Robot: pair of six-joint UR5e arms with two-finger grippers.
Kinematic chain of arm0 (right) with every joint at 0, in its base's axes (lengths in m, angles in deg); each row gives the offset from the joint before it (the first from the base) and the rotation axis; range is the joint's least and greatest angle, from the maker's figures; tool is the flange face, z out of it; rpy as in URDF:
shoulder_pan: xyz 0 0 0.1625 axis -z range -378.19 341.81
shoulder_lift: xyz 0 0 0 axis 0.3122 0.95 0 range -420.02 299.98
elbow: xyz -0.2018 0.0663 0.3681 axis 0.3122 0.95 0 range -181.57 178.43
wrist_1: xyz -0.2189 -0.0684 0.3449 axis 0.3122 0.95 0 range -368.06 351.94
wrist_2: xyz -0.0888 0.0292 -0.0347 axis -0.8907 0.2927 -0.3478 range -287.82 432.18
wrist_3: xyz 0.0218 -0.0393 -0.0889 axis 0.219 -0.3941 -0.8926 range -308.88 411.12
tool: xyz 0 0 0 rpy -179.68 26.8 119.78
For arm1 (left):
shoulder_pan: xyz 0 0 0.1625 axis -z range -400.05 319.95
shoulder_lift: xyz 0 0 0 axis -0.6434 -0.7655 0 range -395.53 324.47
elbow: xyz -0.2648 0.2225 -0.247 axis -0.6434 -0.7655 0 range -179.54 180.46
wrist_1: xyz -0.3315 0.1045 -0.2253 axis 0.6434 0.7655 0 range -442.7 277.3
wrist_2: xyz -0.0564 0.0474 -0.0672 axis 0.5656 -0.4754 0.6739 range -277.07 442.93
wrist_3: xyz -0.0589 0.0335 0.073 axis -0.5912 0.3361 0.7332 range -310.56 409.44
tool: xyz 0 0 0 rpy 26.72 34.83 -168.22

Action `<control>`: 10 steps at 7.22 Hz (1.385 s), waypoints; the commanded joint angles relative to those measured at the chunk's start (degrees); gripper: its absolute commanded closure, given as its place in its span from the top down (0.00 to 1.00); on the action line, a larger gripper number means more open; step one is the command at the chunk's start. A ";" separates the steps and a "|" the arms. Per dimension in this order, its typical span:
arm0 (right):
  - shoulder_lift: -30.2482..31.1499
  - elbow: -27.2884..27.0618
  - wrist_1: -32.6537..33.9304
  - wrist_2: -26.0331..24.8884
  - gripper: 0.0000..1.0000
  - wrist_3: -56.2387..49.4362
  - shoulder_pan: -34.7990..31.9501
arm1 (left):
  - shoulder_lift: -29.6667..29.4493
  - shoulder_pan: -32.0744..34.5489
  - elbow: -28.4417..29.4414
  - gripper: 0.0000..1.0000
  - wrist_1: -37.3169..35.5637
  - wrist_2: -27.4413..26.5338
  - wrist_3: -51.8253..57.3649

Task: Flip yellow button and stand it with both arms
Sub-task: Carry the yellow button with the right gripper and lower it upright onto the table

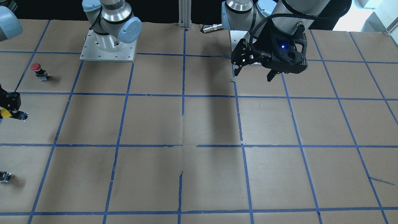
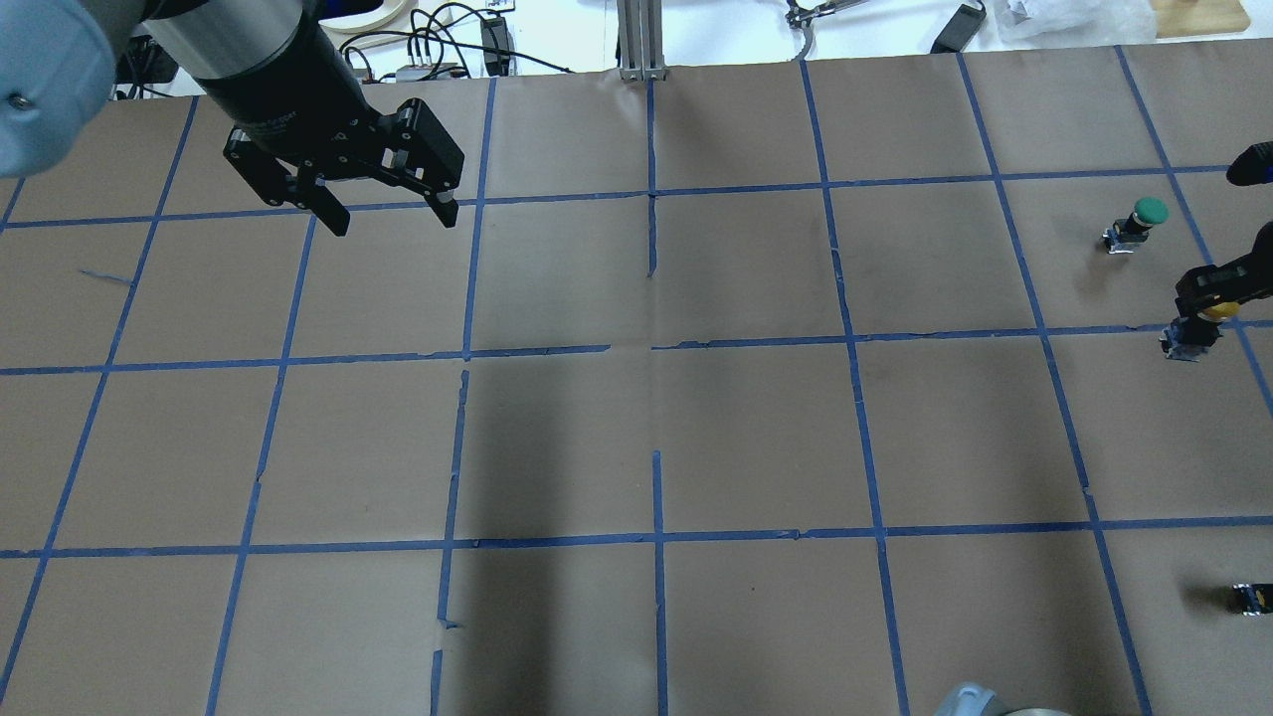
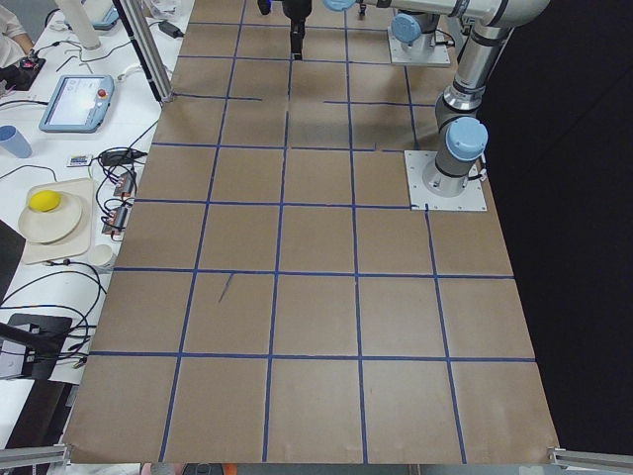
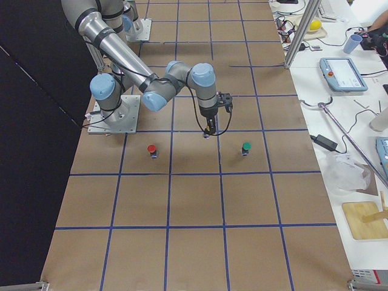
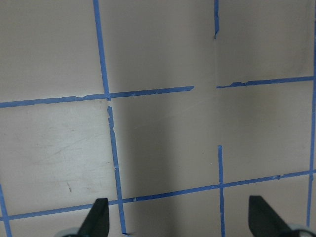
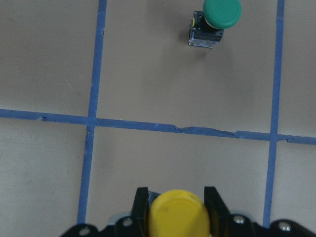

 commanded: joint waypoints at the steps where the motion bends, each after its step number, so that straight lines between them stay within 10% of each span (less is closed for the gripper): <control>1: -2.16 -4.09 9.21 0.04 0.09 -5.65 2.97 | -0.28 0.01 -0.10 1.00 -0.38 -1.34 0.05; 10: -5.95 -5.51 9.77 2.51 0.14 -5.76 4.57 | 0.07 0.01 0.08 1.00 -0.47 -1.34 0.05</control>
